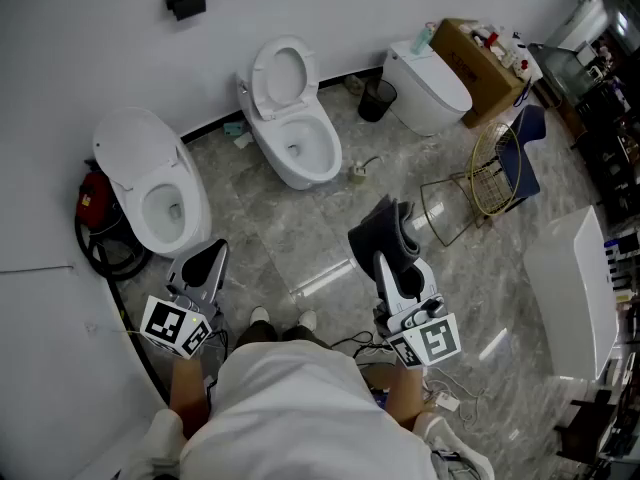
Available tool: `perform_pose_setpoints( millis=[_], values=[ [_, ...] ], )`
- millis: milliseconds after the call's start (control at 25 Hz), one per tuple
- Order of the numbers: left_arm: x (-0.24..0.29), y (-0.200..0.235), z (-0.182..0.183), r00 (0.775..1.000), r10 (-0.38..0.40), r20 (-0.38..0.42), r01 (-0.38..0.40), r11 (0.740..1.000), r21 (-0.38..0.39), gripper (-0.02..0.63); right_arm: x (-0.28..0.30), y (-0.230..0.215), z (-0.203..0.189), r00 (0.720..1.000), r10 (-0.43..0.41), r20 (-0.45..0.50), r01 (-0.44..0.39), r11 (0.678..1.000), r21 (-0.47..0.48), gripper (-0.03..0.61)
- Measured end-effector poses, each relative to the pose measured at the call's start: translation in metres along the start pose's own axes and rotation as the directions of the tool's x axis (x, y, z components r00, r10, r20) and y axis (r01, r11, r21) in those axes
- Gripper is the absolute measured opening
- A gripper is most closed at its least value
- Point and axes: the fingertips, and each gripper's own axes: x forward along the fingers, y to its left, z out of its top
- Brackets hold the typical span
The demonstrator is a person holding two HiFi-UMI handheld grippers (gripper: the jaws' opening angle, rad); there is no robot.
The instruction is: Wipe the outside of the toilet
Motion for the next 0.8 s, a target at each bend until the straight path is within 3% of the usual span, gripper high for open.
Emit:
perform_pose_setpoints(
  millis=[240, 480, 800],
  values=[
    [0.000, 0.026, -0.004, 1.000, 0.025, 0.015, -0.025, 1.000, 0.004, -0.002, 0.010, 0.000, -0.010, 1.000, -0.011, 0.003, 0.011, 1.000, -0.005, 0.051],
    [0.019, 0.020, 0.016, 0.999, -0.013, 0.049, 0.011, 0.999, 0.032, -0.002, 0.008, -0.007, -0.009, 0.999, -0.037, 0.008, 0.037, 0.999, -0.008, 0.051],
    [0.027, 0.014, 0.017, 0.998, -0.032, 0.045, 0.030, 0.999, 0.041, -0.002, 0.015, -0.017, -0.005, 0.999, -0.042, 0.033, 0.042, 0.999, 0.007, 0.052]
  ],
)
